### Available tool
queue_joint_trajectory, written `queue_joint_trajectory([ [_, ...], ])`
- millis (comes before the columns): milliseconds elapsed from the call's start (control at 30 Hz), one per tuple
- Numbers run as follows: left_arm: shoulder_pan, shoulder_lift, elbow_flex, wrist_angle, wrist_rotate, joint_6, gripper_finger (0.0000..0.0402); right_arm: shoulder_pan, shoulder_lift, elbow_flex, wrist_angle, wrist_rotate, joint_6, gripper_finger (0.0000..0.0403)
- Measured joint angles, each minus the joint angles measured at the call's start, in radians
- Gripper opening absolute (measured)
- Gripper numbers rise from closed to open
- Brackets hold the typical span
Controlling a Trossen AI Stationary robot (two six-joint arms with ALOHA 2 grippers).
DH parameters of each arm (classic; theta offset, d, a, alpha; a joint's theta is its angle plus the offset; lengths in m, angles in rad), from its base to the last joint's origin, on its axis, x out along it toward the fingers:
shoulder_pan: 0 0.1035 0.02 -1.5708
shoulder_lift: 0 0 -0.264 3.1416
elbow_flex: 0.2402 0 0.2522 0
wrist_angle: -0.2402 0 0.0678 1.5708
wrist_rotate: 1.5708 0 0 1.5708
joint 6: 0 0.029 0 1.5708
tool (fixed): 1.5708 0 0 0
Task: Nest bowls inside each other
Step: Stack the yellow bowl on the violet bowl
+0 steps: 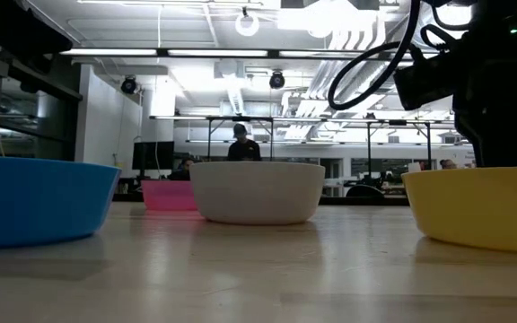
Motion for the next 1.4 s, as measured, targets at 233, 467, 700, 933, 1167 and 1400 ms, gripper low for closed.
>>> queue_joint_trajectory([
  [233,0.0,0.0,0.0,0.0,0.0,0.0,0.0012,-0.013,0.0,0.0,0.012,0.0,-0.014,0.0145],
  [467,0.0,0.0,0.0,-0.001,0.0,0.0,0.0012,-0.02,0.0,0.0,0.024,0.0,-0.026,0.008],
  [700,0.0,0.0,0.0,-0.003,0.0,0.0,0.0012,-0.02,0.0,0.0,0.035,0.0,-0.027,0.0036],
  [933,0.0,0.0,0.0,-0.003,0.0,0.0,0.0012,-0.02,-0.003,0.001,0.042,-0.002,-0.033,0.001],
  [1167,0.0,0.0,0.0,-0.003,0.0,0.0,0.0012,-0.02,-0.003,0.001,0.065,-0.006,-0.052,0.0006],
  [1400,0.0,0.0,0.0,-0.003,0.0,0.0,0.0012,-0.021,-0.003,0.001,0.087,-0.012,-0.053,0.0005],
])
